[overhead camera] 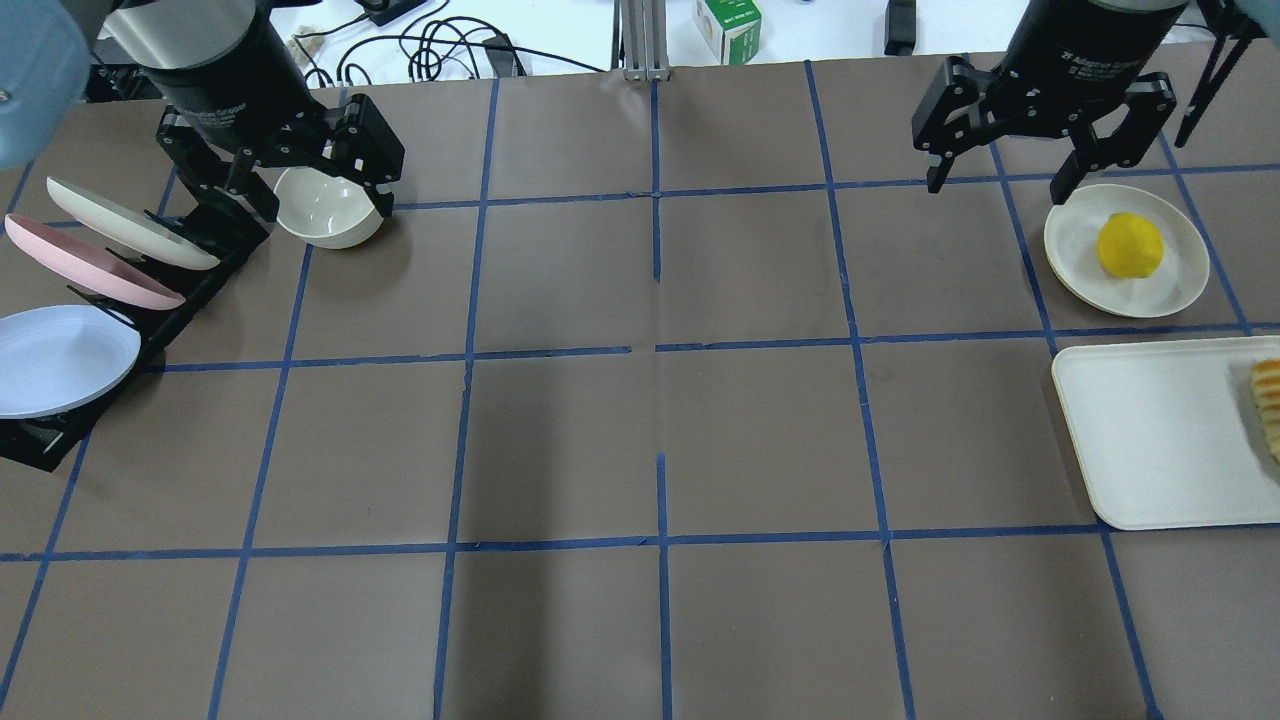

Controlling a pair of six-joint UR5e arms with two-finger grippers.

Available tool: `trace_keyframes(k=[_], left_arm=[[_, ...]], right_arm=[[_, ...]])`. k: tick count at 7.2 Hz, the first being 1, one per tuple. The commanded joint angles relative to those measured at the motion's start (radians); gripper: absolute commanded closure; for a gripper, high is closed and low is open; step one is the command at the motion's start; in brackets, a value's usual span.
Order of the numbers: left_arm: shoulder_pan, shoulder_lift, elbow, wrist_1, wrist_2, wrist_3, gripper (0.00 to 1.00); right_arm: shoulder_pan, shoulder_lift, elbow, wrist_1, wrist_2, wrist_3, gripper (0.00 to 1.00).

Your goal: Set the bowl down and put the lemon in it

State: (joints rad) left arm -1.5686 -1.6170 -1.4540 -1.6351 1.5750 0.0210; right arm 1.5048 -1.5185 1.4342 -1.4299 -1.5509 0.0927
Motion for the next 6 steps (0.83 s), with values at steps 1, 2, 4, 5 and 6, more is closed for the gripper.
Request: trace_keyframes(k=[1,2,4,5,6], left_arm=[[0.001,-0.007,-0.003,0.0,0.008,0.013,0.0],[0.001,-0.018,-0.003,0.004,0.008,0.013,0.0],[0.034,-0.043,-0.003,0.041,0.008,0.095,0.0],[0.073,-0.105,0.003,0.137,0.008,0.121,0.0],[0.149,-0.163,0.02,0.147,0.007,0.14,0.0]], right_arm=[[0.0,0.0,0.0,0.0,0.0,-0.008,0.0],[0.0,0.0,0.0,0.0,-0.002,-0.008,0.0],[-0.006,0.003,0.0,0.0,-0.005,-0.007,0.0],[-0.012,0.004,0.0,-0.004,-0.005,-0.01,0.0],[-0.02,0.009,0.0,-0.006,-0.005,-0.01,0.0]])
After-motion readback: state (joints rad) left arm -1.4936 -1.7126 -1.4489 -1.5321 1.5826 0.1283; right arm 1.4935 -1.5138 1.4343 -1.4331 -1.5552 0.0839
